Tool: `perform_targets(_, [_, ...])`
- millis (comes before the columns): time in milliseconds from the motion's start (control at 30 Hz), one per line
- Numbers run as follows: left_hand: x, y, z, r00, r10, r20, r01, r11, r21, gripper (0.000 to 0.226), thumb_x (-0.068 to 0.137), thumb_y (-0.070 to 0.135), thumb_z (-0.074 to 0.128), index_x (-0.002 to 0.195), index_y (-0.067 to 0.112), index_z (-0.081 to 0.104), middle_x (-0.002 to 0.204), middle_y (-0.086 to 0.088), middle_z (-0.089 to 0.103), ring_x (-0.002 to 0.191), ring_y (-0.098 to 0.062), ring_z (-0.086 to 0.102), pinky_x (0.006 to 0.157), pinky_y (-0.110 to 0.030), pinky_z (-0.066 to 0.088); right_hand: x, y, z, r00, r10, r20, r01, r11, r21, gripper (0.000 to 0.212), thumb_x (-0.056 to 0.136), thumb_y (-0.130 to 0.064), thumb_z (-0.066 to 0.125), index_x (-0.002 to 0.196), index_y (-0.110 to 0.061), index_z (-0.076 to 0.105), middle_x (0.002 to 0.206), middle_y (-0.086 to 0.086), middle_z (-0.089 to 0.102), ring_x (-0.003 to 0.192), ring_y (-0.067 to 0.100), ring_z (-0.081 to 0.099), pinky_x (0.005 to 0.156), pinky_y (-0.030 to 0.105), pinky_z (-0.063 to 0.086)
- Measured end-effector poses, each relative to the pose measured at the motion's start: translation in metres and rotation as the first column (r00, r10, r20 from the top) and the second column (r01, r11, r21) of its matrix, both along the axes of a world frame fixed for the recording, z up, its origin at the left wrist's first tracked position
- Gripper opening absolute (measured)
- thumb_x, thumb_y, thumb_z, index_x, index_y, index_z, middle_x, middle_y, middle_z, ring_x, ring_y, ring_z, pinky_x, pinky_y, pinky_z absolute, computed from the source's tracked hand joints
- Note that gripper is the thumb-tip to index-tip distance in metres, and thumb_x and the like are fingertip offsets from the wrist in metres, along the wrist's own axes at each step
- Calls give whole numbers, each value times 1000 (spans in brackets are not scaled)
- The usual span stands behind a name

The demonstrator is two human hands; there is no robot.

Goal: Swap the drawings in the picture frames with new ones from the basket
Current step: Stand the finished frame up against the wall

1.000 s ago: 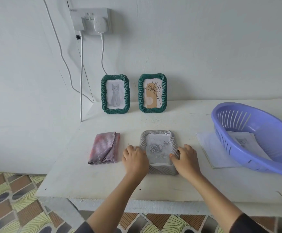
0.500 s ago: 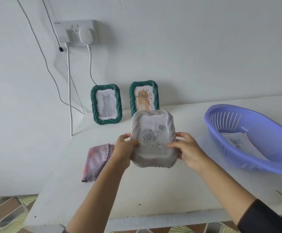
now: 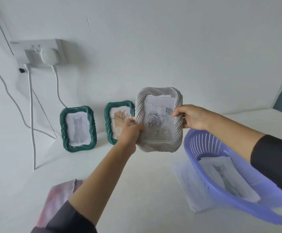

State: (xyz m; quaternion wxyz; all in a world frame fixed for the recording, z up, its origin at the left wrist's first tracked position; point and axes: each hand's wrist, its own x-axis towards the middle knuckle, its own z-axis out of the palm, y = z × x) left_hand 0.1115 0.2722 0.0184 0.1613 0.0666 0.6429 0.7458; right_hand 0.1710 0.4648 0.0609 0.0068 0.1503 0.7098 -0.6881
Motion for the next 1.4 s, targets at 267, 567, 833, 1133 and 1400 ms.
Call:
perform_targets(267, [-52, 94, -23, 999, 39, 5, -39, 998, -57, 23, 78, -11, 48, 79, 11, 41, 77, -4, 45, 65, -18, 45, 56, -28, 38, -71, 82, -12, 999, -18, 45, 15, 997, 77, 19, 80, 2, 45, 73, -15, 49, 70, 2, 47, 64, 15, 47, 63, 26, 42])
perform_targets(567, [-90, 130, -68, 988, 149, 32, -142, 979, -145, 27, 80, -12, 43, 71, 12, 36, 68, -3, 35, 63, -15, 34, 54, -26, 31, -131, 111, -68, 994, 20, 107, -25, 999, 45, 23, 82, 3, 43, 69, -15, 49, 68, 2, 46, 63, 14, 45, 57, 25, 38])
perform_targets(833, [-104, 134, -81, 991, 133, 13, -129, 978, -163, 25, 81, -12, 41, 73, 11, 38, 69, -3, 35, 62, -15, 34, 54, -24, 32, -144, 115, -85, 990, 41, 135, -42, 999, 8, 25, 83, 0, 43, 66, -18, 46, 65, 0, 45, 61, 13, 44, 57, 25, 37])
perform_targets(1133, [-99, 118, -86, 992, 120, -50, -123, 990, -72, 35, 84, -6, 54, 114, 12, 49, 93, -4, 63, 74, -11, 59, 53, -12, 50, -131, 127, -91, 986, 118, 122, -131, 986, 105, 21, 82, 4, 58, 87, -16, 55, 83, 3, 60, 76, 17, 59, 68, 28, 50])
perform_targets(1400, [-98, 112, -87, 991, 100, -87, -105, 992, -63, 40, 89, -5, 51, 126, 8, 47, 82, -1, 66, 73, -12, 62, 61, -18, 51, -123, 129, -94, 985, 119, 125, -142, 970, 197, 31, 82, 3, 61, 106, -14, 53, 105, 6, 59, 90, 22, 60, 83, 34, 49])
